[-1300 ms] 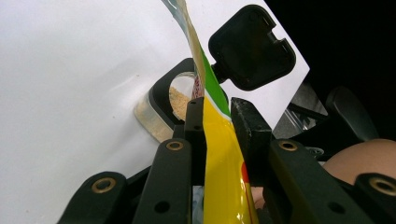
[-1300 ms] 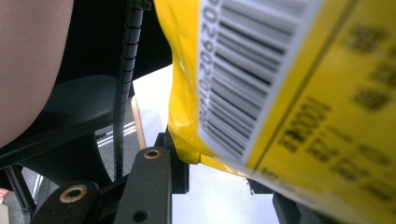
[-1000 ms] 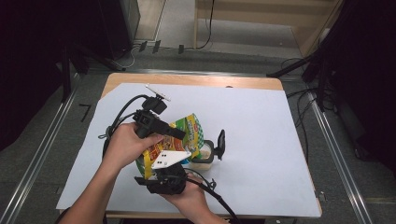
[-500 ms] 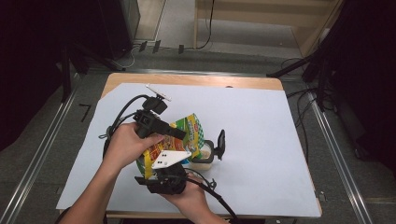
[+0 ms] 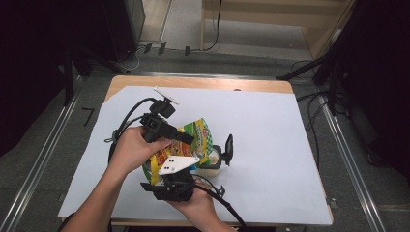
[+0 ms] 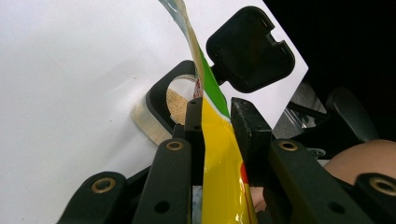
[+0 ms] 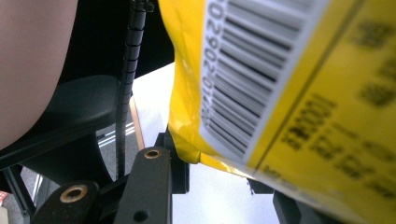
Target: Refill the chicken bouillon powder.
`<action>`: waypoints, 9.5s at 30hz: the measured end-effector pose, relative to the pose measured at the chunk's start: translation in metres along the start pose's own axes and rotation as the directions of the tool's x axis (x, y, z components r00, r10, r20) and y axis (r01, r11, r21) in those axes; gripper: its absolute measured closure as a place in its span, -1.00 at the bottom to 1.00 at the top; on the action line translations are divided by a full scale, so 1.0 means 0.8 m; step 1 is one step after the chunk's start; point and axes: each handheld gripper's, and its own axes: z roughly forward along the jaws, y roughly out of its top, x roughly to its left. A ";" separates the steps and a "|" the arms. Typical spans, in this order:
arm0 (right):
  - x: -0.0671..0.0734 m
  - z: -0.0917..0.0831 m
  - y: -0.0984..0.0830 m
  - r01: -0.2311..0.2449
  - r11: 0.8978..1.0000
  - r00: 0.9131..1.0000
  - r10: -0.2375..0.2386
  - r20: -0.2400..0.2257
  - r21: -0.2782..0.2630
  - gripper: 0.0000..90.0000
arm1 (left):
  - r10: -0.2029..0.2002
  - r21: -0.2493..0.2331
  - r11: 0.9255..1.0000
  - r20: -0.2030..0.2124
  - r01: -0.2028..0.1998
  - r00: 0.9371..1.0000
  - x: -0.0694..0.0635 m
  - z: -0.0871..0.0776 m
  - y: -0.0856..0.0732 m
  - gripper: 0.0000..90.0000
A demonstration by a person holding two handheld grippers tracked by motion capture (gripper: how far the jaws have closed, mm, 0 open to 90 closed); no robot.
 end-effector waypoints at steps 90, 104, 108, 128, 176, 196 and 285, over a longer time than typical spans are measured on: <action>-0.025 -0.002 0.008 -0.053 0.999 0.999 0.053 -0.003 0.003 0.51 | -0.017 0.018 1.000 0.036 0.016 0.999 0.013 0.010 0.028 0.72; -0.024 -0.002 0.008 -0.042 0.999 0.999 0.042 0.002 0.003 0.51 | -0.015 0.014 1.000 0.039 0.014 0.999 0.012 0.008 0.028 0.72; -0.024 -0.002 0.008 -0.042 0.999 0.999 0.042 0.002 0.002 0.51 | -0.012 0.015 1.000 0.038 0.012 0.999 0.012 0.008 0.028 0.72; -0.023 -0.002 0.009 -0.033 0.999 0.999 0.033 0.006 0.001 0.51 | -0.011 0.012 1.000 0.035 0.010 0.999 0.011 0.007 0.027 0.72; -0.018 -0.002 0.009 -0.037 0.999 0.999 0.037 -0.013 0.005 0.51 | -0.016 0.025 1.000 0.027 0.015 1.000 0.013 0.008 0.027 0.71; -0.017 -0.002 0.009 -0.037 0.999 0.999 0.037 -0.018 0.002 0.50 | -0.018 0.031 0.999 0.032 0.017 0.999 0.015 0.009 0.027 0.71; -0.031 -0.002 0.008 -0.011 1.000 1.000 0.011 0.023 0.010 0.51 | -0.005 -0.025 1.000 -0.003 0.005 1.000 0.014 0.009 0.027 0.72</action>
